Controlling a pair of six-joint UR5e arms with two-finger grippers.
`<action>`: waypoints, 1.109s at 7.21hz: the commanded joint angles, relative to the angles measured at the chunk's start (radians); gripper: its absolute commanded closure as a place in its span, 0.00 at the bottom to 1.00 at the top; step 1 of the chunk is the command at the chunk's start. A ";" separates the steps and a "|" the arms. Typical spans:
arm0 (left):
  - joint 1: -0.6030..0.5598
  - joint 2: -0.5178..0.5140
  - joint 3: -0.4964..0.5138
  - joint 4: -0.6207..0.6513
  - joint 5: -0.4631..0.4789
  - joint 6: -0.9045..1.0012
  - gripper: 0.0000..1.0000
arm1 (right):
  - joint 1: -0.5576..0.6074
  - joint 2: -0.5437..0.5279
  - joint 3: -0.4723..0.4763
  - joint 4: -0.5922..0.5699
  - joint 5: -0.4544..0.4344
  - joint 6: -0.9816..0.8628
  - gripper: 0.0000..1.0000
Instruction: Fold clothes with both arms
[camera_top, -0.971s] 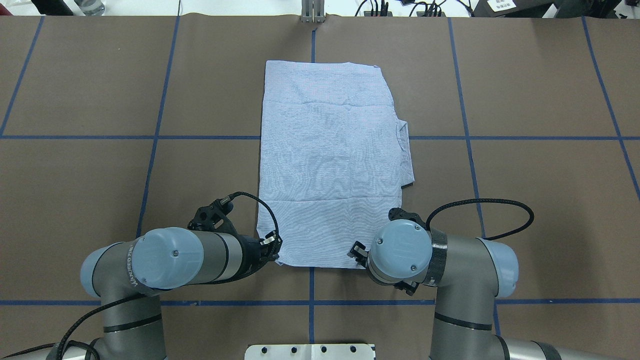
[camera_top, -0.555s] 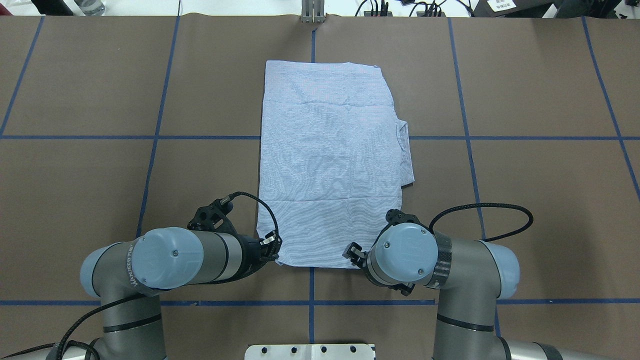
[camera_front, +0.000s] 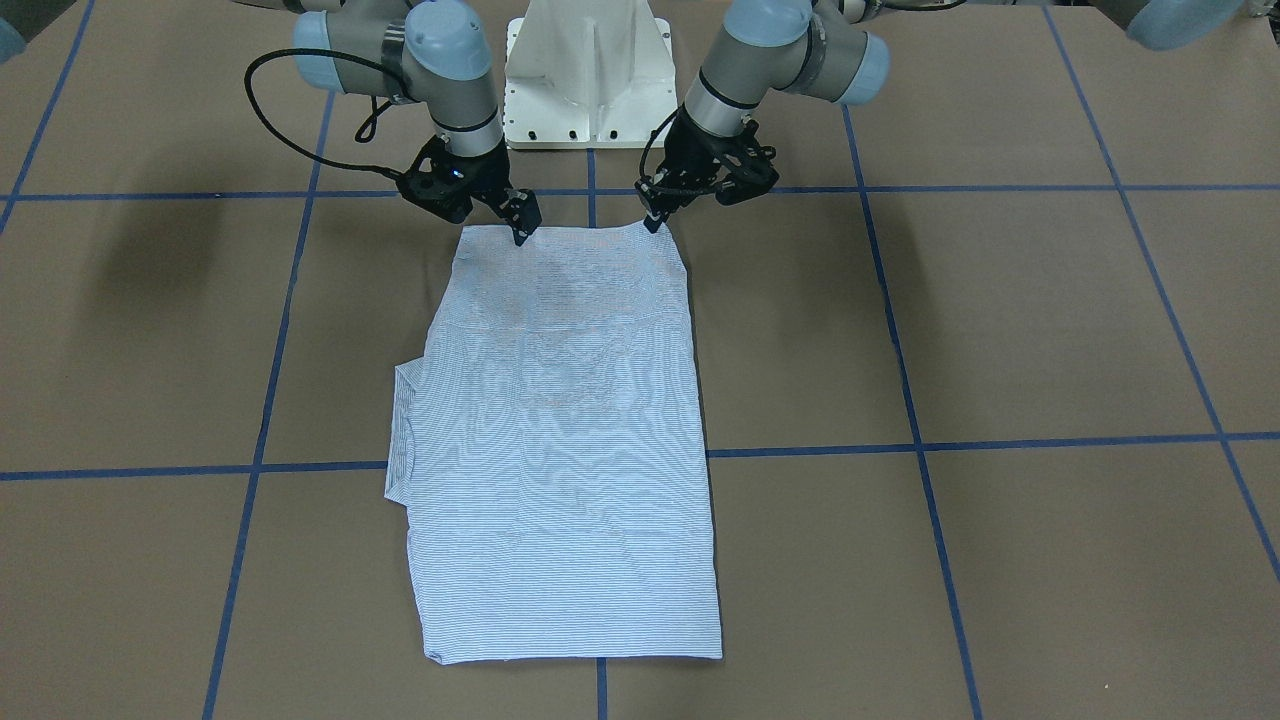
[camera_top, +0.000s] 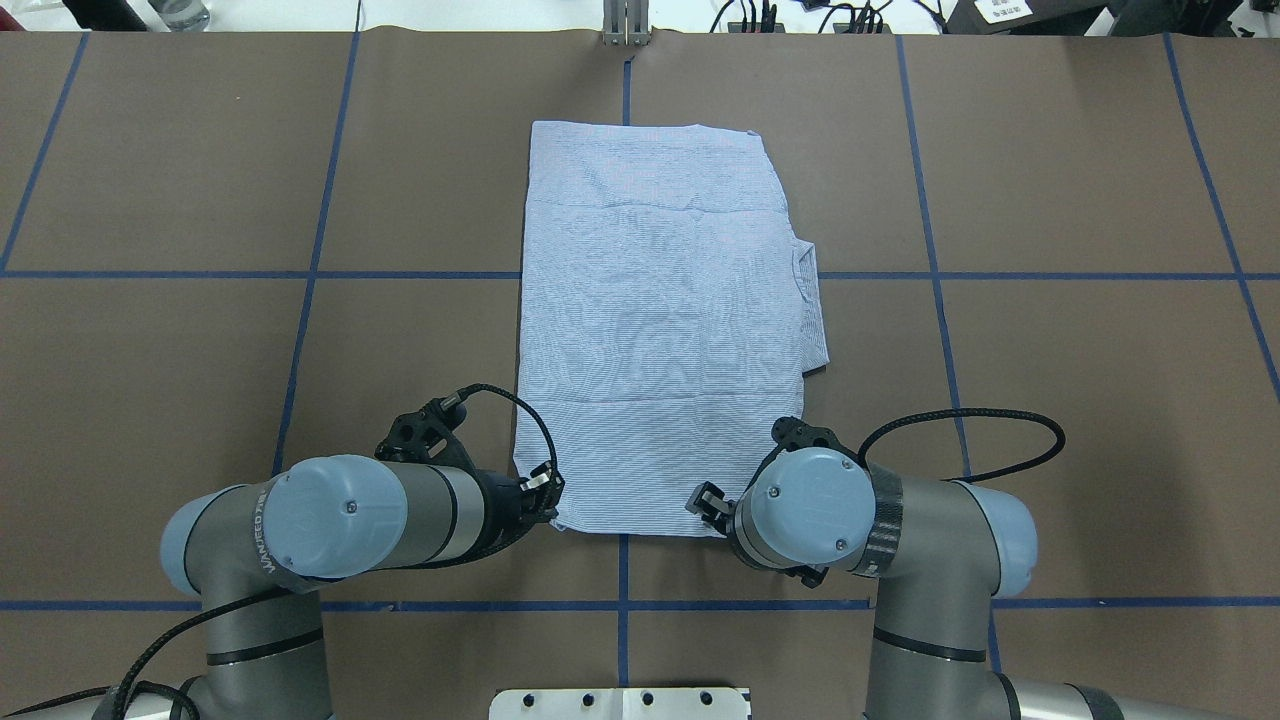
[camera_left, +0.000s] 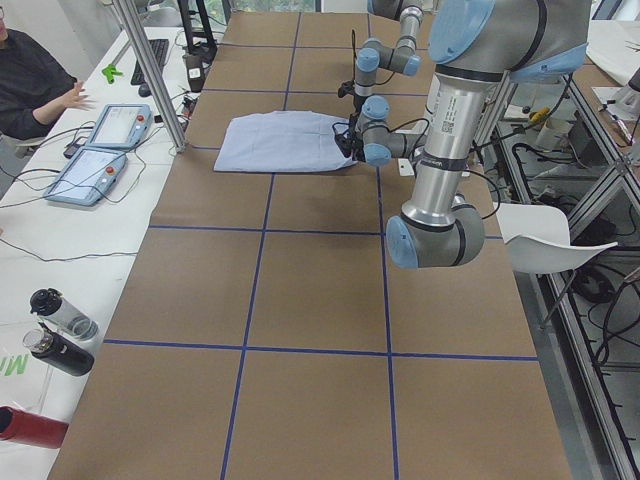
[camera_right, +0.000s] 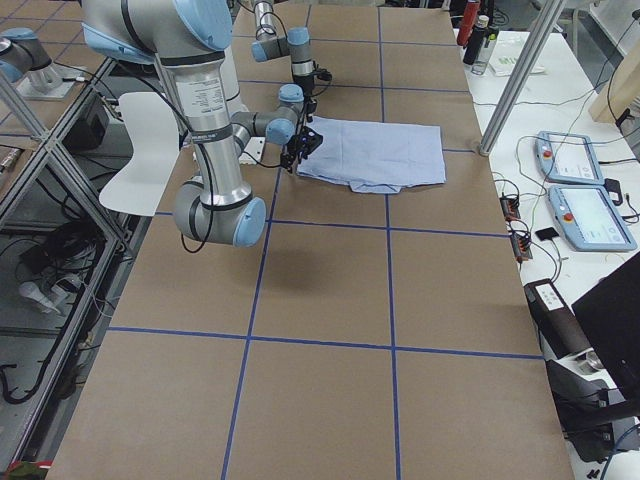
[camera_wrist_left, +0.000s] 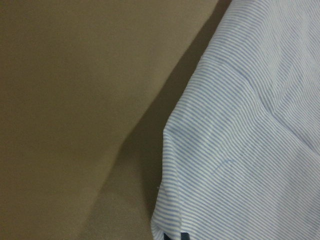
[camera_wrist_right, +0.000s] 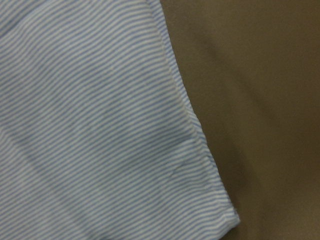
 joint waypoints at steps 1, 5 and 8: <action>0.001 0.000 0.000 0.000 0.000 0.000 1.00 | 0.001 -0.001 0.000 0.000 -0.004 0.002 0.08; 0.001 0.000 0.000 0.000 0.000 0.000 1.00 | 0.001 -0.004 0.000 0.000 -0.003 0.004 0.09; -0.001 0.000 0.000 0.000 0.002 0.000 1.00 | 0.003 -0.003 0.001 -0.002 -0.001 0.008 0.45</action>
